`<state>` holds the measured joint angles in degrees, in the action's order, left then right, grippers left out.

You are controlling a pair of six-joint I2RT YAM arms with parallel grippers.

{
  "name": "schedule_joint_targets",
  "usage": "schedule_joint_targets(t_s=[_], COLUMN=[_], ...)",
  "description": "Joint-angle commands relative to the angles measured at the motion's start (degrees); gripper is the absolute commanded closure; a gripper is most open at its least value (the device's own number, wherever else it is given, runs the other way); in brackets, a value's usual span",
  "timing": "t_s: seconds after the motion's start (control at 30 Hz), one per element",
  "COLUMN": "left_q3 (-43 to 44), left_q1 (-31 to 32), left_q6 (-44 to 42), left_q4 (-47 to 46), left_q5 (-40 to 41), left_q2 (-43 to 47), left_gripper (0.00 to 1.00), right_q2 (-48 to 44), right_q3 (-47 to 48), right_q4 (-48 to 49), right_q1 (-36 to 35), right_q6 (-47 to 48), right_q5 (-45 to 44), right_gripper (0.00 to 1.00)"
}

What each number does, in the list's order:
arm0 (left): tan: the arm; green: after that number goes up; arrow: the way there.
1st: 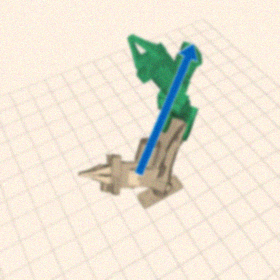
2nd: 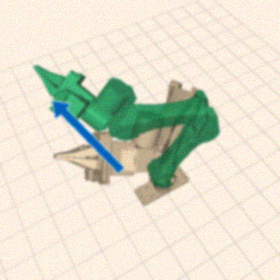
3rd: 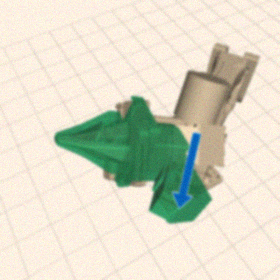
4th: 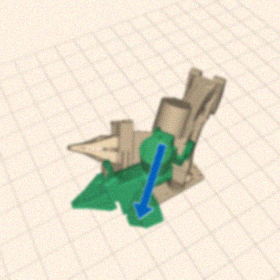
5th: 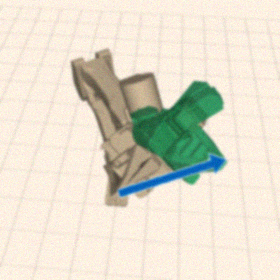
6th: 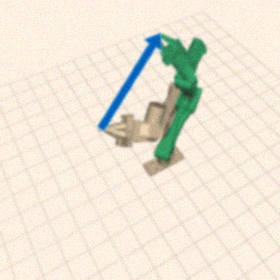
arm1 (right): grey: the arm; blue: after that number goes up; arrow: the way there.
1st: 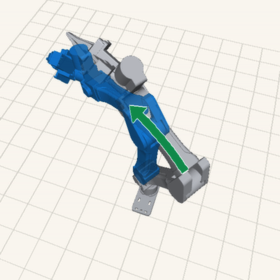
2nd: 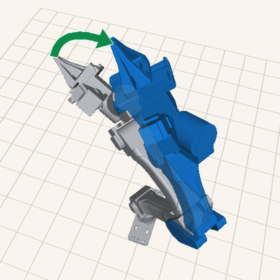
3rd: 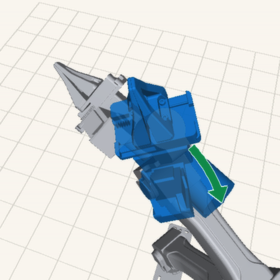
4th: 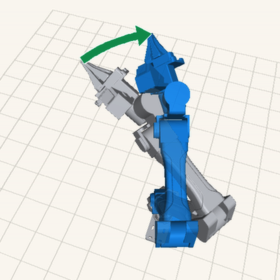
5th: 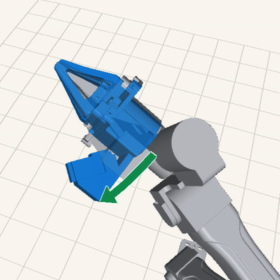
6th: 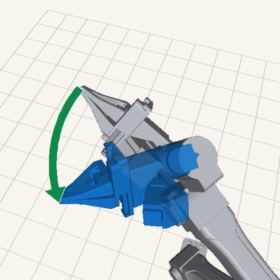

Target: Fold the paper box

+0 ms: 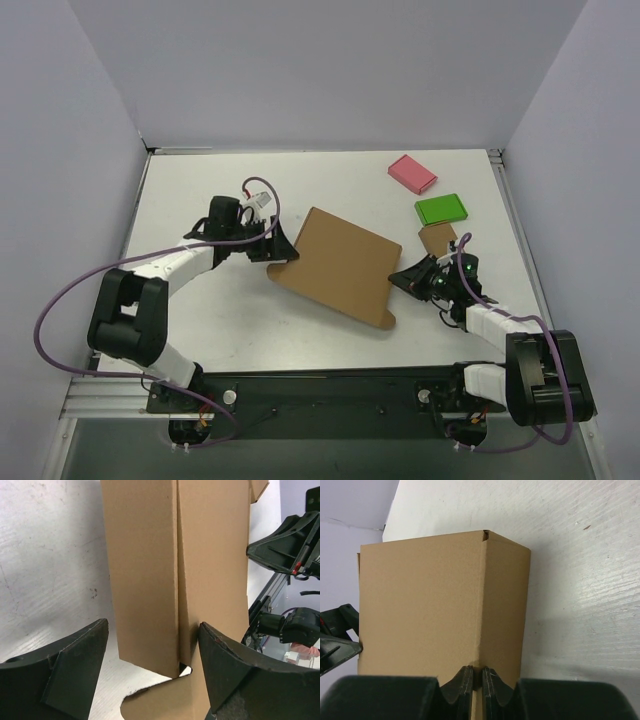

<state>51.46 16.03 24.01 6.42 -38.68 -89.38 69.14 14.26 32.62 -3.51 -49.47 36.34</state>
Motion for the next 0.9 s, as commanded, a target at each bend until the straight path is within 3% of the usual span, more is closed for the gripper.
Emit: schedule_joint_targets(t_s=[0.0, 0.33, 0.53, 0.73, 0.8, 0.87], left_q3=[0.31, -1.45, -3.56, -5.49, -6.02, -6.11], left_q1=[-0.30, 0.93, 1.72, 1.72, 1.72, 1.72], left_q6=[4.19, 7.62, 14.04, 17.47, 18.96, 19.76], left_q4=[-8.17, -10.90, -19.85, -23.72, -25.13, -25.84], left_q5=[-3.16, -6.23, -10.89, -11.86, -12.39, -12.91], left_q2=[-0.52, -5.27, -5.98, -4.84, -4.83, -5.19], left_gripper=[0.17, 0.16, 0.18, 0.42, 0.49, 0.50], right_q2=[1.52, 1.00, -0.15, -2.60, -3.49, -5.15], right_q3=[-1.25, -1.08, -0.55, 1.47, 3.22, 4.28], right_q4=[-7.49, -7.13, -8.36, -11.78, -14.51, -17.48], right_q1=[0.61, 0.61, 0.52, -1.32, -2.46, -3.96], right_q6=[4.74, 4.82, 6.14, 8.77, 10.88, 13.16], right_q5=[-4.08, -3.47, -3.82, -5.66, -7.67, -8.91], right_gripper=[1.00, 1.00, 1.00, 1.00, 0.92, 0.71])
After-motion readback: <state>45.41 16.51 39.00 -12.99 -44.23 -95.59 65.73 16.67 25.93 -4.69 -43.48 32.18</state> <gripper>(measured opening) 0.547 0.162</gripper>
